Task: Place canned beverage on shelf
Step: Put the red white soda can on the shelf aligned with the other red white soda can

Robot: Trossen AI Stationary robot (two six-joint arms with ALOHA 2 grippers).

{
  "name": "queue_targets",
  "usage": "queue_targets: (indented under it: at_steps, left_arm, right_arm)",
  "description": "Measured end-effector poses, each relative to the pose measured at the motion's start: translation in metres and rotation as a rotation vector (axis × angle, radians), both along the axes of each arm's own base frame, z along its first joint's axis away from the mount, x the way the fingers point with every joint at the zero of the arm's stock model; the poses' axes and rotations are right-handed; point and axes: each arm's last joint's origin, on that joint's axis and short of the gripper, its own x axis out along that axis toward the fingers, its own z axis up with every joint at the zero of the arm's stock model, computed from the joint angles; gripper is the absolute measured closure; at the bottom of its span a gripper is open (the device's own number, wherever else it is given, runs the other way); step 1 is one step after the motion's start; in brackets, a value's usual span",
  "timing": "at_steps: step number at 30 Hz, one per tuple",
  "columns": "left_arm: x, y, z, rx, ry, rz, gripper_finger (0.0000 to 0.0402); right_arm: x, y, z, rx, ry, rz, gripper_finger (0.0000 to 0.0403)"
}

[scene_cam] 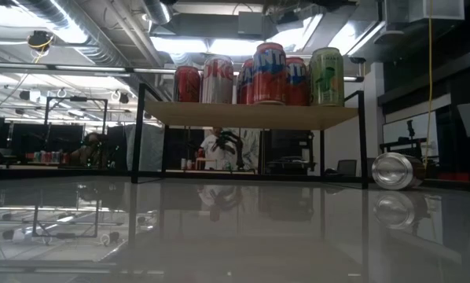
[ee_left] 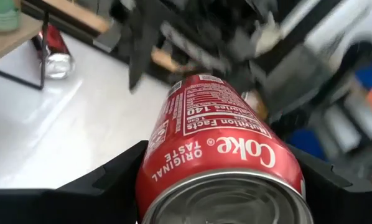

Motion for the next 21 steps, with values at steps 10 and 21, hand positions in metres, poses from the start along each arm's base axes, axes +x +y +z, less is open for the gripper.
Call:
queue_targets:
  at_steps: [10, 21]
  left_arm:
    - [-0.018, 0.079, 0.074, 0.183, 0.258, 0.005, 0.0116]
    - [-0.028, 0.155, 0.087, 0.325, 0.441, -0.068, 0.0115]
  right_arm:
    - [-0.04, -0.017, 0.005, 0.072, 0.212, -0.062, 0.0042]
    - [-0.04, -0.017, 0.005, 0.07, 0.216, -0.062, 0.0042]
